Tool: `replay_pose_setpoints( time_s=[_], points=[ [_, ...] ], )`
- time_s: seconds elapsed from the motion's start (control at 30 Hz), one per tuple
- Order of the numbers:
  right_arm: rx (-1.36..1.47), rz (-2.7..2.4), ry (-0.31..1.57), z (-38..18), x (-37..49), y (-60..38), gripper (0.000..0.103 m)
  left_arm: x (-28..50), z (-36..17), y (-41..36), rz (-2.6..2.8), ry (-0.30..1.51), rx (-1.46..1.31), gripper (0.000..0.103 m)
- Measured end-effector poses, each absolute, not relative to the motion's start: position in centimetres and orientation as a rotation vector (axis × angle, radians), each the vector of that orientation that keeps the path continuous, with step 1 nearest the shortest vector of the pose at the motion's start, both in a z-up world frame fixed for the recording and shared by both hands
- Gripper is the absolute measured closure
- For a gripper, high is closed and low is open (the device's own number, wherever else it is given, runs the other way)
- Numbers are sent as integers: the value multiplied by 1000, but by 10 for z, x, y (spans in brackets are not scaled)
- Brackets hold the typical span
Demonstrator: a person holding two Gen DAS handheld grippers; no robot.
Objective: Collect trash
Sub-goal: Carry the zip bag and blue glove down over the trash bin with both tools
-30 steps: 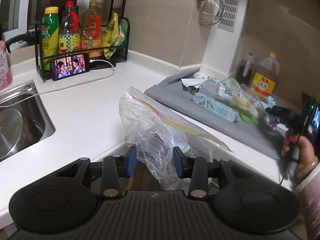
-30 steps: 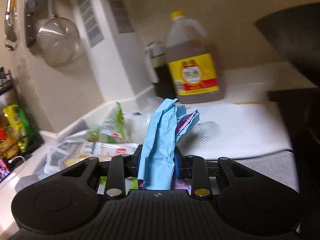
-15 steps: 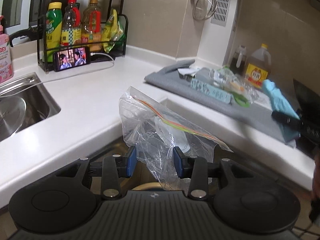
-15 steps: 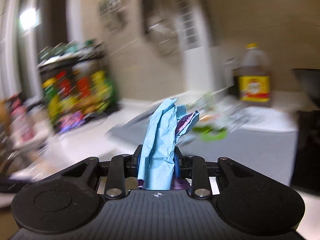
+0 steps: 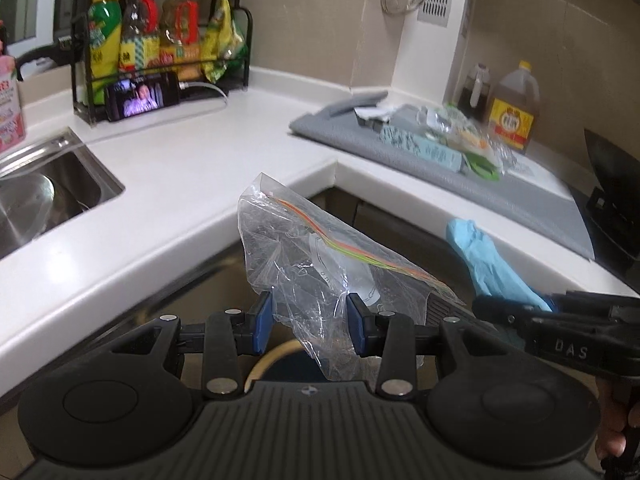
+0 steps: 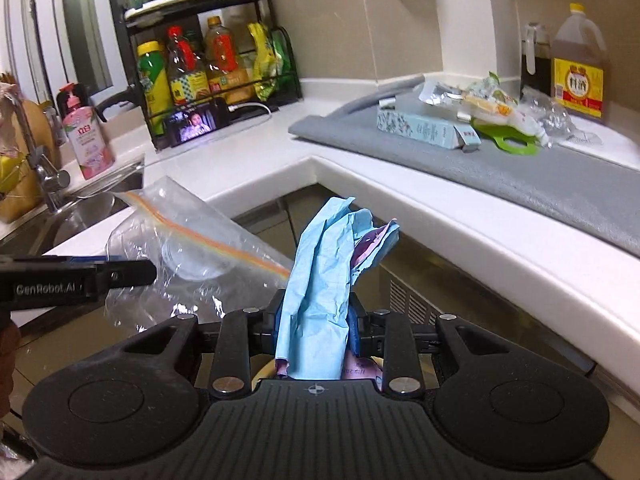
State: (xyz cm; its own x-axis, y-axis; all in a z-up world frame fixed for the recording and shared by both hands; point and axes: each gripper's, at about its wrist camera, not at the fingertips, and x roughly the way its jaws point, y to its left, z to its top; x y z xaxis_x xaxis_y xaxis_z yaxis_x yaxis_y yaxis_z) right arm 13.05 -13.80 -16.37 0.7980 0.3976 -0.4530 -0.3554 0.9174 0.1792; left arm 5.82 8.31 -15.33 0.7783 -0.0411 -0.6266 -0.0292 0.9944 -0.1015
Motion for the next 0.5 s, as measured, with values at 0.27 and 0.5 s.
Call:
replay_pose_setpoints(
  time_s=[0.27,0.5],
  points=[
    [50,414,553,-175,136,-129,71,64,-163,79,-20,734,-84,60],
    [48,421,576,-181,140,-129,71,74,-169,74,-7,771,-54,60]
  ],
)
